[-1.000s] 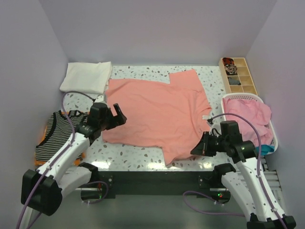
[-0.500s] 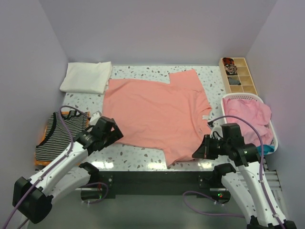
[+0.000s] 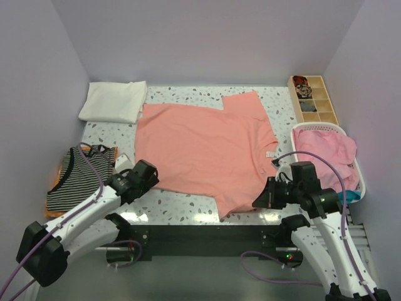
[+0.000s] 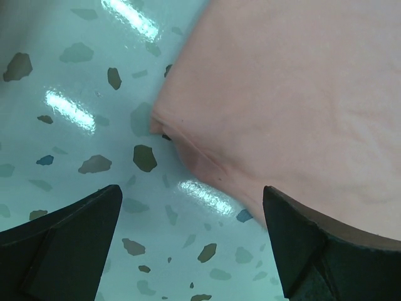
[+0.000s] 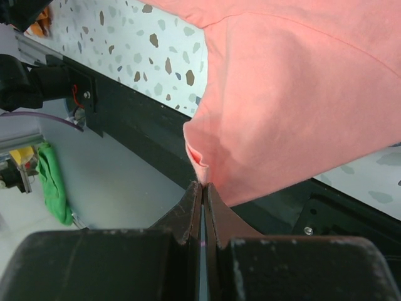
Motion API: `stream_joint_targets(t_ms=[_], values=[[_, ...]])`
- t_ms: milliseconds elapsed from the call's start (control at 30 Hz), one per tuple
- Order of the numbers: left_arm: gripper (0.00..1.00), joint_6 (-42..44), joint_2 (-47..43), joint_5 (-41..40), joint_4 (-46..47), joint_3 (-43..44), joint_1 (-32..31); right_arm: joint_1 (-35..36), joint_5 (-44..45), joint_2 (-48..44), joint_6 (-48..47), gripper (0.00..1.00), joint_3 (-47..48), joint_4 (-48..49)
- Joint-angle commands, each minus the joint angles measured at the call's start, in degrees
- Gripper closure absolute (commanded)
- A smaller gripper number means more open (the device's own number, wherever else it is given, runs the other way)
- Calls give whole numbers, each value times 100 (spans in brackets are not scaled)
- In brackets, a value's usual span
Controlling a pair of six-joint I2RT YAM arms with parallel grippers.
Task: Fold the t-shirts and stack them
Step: Grap the side of the flattened tshirt closest away from the robot with both arms
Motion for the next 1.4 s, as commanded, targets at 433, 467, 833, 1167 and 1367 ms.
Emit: stream_joint_targets(t_ms=[433, 467, 833, 1167, 1367], values=[[98, -1276, 55, -1240, 732, -737, -32, 25, 106, 332, -186, 100, 296, 142], [98, -1285, 64, -1310, 688, -728, -32, 25, 150, 332, -178, 100, 322, 124], [30, -1584, -1034, -1504, 564, -1150, -32, 25, 150, 385, -160, 100, 270, 212], [29, -1778, -613, -1582, 1143, -1317, -32, 17, 167, 464, -143, 100, 182, 317], [30, -1857, -350, -1890, 1513, -1344, -32, 25, 168, 490, -152, 100, 147, 335]])
